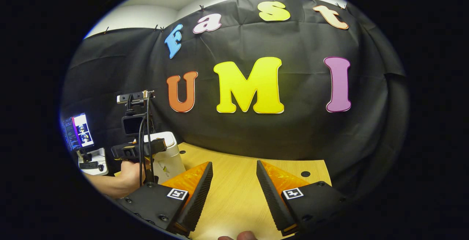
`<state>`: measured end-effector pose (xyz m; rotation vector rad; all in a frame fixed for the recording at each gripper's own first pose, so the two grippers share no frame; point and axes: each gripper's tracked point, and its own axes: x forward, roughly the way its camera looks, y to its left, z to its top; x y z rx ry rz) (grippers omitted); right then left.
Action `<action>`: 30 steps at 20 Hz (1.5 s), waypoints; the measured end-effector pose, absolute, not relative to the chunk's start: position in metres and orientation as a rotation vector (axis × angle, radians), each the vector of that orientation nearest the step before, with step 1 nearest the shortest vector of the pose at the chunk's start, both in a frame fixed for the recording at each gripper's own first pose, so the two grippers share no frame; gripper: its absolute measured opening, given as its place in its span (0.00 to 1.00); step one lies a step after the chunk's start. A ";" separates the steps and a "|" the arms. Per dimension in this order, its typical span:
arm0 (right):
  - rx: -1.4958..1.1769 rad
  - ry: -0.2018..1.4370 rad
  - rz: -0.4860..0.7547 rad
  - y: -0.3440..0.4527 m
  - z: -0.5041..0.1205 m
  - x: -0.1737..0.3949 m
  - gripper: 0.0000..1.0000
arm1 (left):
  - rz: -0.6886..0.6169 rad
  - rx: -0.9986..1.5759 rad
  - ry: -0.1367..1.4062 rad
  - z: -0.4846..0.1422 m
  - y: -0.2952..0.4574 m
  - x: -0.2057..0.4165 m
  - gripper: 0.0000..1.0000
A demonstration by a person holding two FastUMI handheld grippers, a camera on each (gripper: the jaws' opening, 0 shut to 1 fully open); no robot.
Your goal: Press the lid of the desktop garbage bin to open it, pick up the crumpled paper on the desktop and throw it into the bin, then pick up the pop can on the desktop and drop it into the bin, and finally close the garbage bin lid.
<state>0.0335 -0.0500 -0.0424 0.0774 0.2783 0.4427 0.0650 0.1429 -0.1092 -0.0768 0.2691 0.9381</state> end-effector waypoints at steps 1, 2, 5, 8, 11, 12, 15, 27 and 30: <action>0.080 0.279 0.442 -0.050 -0.042 0.033 0.78 | 0.941 -0.072 0.281 -0.111 0.143 0.064 0.98; 0.081 0.275 0.440 -0.051 -0.041 0.033 0.78 | 0.944 -0.076 0.275 -0.111 0.142 0.064 0.98; 0.086 0.269 0.435 -0.052 -0.042 0.035 0.78 | 0.935 -0.096 0.244 -0.113 0.141 0.065 0.99; 0.085 0.280 0.430 -0.054 -0.048 0.035 0.78 | 0.922 -0.050 0.211 -0.117 0.140 0.065 1.00; 0.085 0.289 0.423 -0.056 -0.051 0.034 0.78 | 0.916 -0.039 0.168 -0.117 0.140 0.065 0.99; 0.083 0.290 0.422 -0.057 -0.052 0.033 0.77 | 0.912 -0.043 0.164 -0.117 0.140 0.065 1.00; 0.083 0.287 0.417 -0.057 -0.049 0.033 0.78 | 0.904 -0.034 0.147 -0.113 0.139 0.064 1.00; 0.120 0.220 0.344 -0.050 -0.026 0.032 0.78 | 0.680 0.033 0.032 -0.047 0.116 0.067 0.97; 0.120 0.182 0.301 -0.049 -0.015 0.031 0.78 | 0.556 0.019 0.044 -0.036 0.091 0.064 0.98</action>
